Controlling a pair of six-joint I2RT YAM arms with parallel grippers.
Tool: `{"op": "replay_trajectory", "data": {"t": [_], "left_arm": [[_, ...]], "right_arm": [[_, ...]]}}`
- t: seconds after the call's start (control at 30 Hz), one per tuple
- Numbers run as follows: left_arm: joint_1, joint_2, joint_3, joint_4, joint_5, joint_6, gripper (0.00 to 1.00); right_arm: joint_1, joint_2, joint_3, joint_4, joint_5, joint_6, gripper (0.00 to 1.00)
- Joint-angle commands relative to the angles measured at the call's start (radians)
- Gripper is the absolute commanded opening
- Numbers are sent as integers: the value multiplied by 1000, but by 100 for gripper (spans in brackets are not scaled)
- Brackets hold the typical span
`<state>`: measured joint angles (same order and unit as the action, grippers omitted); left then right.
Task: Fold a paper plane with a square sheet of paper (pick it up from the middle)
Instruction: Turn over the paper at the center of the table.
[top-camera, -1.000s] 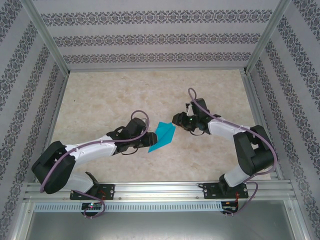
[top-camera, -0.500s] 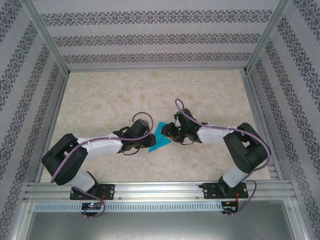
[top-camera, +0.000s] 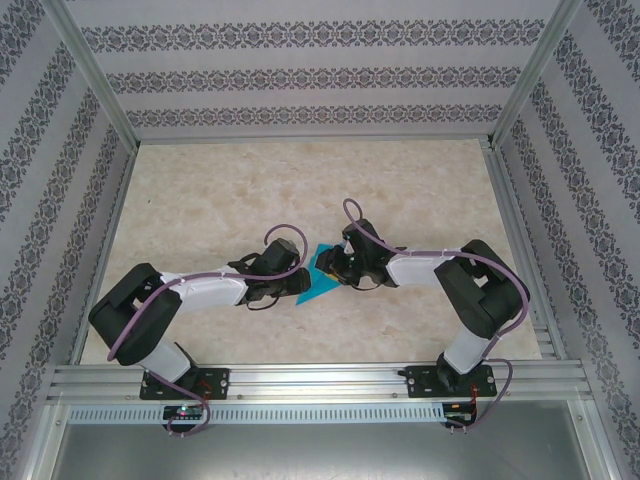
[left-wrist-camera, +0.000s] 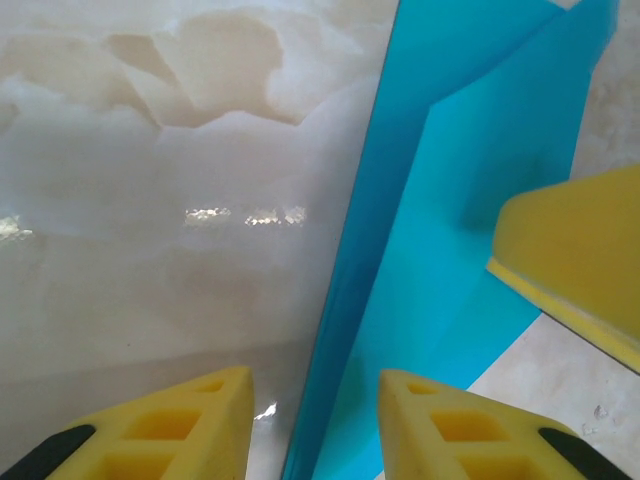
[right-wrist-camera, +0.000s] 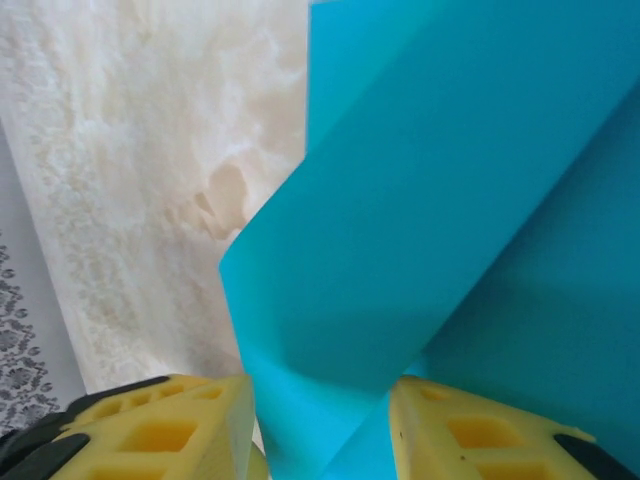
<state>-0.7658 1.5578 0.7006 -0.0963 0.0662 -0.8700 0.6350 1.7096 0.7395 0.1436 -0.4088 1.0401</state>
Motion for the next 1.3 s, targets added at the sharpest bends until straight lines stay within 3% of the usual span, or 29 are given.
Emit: {"op": "replay_trajectory", "data": {"t": [0.0, 0.5, 0.67, 0.73, 0.9, 1.07, 1.27], "left_arm": [[14, 15, 7, 40, 9, -7, 38], [35, -23, -8, 12, 9, -26, 40], [62, -92, -16, -50, 8, -29, 43], [78, -133, -21, -75, 14, -26, 45], [126, -280, -57, -100, 57, -42, 63], [172, -420, -100, 8, 223, -74, 88], [189, -465, -108, 239, 409, -122, 100]], "right_arm": [[10, 19, -1, 89, 2, 40, 40], [32, 82, -24, 225, -7, 114, 29], [36, 69, -33, 275, -2, 111, 7], [32, 35, -44, 298, -8, 89, 3], [1, -118, -55, 261, -50, -19, 1], [-80, -260, -69, 258, -174, -50, 1], [-148, -346, -11, 275, -338, -24, 1]]}}
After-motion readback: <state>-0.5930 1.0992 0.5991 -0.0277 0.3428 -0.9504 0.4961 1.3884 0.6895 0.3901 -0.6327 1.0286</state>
